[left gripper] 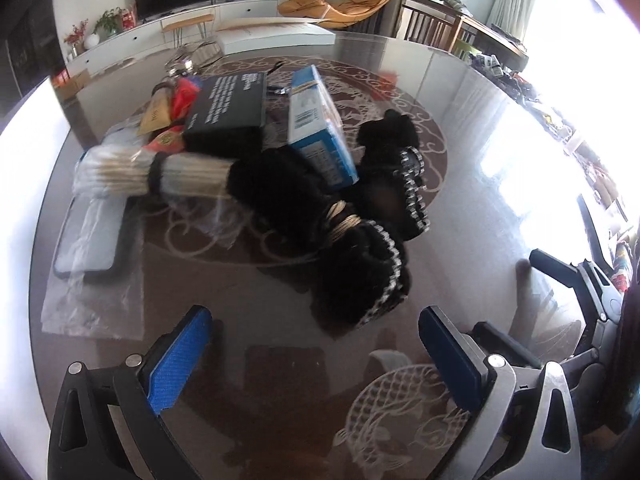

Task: Organize objects
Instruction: 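Close the left tool on a black knitted slipper and lift it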

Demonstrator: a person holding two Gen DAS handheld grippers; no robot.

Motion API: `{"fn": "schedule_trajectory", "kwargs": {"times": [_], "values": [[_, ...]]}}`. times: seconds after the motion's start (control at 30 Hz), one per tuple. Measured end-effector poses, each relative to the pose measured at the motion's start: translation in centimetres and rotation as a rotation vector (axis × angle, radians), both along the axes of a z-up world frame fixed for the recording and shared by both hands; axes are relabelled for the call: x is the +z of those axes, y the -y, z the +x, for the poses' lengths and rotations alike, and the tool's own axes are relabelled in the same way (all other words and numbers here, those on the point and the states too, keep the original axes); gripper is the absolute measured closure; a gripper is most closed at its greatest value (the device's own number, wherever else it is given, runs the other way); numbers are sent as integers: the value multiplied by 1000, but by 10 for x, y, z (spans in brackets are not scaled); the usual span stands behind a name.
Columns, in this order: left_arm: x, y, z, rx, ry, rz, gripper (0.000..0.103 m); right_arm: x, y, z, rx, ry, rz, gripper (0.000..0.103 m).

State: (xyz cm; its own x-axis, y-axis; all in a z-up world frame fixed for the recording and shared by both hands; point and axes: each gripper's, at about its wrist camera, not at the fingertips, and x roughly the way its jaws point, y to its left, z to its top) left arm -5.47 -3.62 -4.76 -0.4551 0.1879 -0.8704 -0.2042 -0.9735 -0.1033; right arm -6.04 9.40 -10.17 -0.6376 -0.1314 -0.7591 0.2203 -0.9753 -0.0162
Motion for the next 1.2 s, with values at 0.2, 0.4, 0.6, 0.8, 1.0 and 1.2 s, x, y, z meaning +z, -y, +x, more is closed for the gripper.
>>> {"fn": "schedule_trajectory", "kwargs": {"times": [0.2,0.4,0.6,0.8,1.0,1.2], "values": [[-8,12,10,38,-20,-40,0,0,1,-1,0,-2,0,0],[-13,8,19,19,-41,-103,0,-1,1,-2,0,-5,0,0],[-14,10,25,24,-59,-101,0,-1,1,-3,1,-5,0,0],[19,14,27,54,-33,55,0,-1,1,-3,1,-5,0,0],[37,9,-13,164,-91,85,0,-1,1,-2,0,-6,-1,0],[7,-5,-38,172,-49,-40,26,-2,1,-1,1,-7,-1,0]]}}
